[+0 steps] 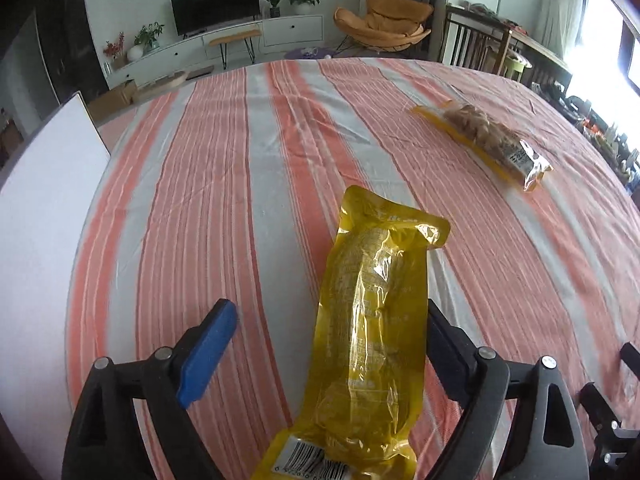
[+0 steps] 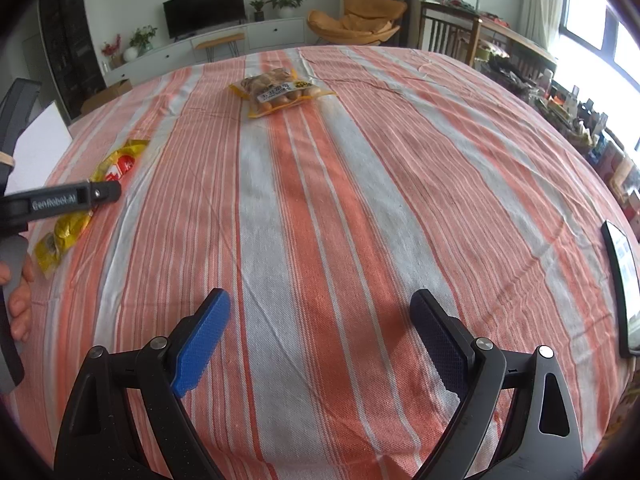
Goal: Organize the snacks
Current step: 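Lift the yellow packet with the left tool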
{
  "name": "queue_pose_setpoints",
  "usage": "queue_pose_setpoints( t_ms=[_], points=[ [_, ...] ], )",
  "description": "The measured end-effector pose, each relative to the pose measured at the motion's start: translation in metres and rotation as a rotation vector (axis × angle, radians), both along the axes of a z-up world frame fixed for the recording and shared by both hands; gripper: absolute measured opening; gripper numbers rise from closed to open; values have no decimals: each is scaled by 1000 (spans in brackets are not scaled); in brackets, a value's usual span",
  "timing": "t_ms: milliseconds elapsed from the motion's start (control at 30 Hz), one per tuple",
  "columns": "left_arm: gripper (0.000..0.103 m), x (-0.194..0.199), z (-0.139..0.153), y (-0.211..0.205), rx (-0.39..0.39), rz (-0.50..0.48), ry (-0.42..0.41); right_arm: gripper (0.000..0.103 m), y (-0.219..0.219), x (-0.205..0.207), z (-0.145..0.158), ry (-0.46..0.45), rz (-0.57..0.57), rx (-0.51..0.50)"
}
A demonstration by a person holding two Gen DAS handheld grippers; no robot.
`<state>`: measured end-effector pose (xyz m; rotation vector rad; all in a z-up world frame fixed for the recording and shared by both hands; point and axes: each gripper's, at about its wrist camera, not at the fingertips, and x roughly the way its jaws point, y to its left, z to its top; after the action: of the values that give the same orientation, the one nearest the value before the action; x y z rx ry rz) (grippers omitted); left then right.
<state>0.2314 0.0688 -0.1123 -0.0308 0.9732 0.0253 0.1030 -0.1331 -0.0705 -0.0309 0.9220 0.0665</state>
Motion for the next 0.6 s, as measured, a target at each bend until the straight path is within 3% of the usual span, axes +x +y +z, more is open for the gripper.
queue_pose_setpoints(
  t_ms=[233, 600],
  points=[
    [103, 1, -2, -2, 6, -8, -25, 94, 0, 0, 0, 0, 0, 0],
    [103, 1, -3, -3, 6, -6, -25, 92, -5, 3, 3, 17, 14, 26]
  ],
)
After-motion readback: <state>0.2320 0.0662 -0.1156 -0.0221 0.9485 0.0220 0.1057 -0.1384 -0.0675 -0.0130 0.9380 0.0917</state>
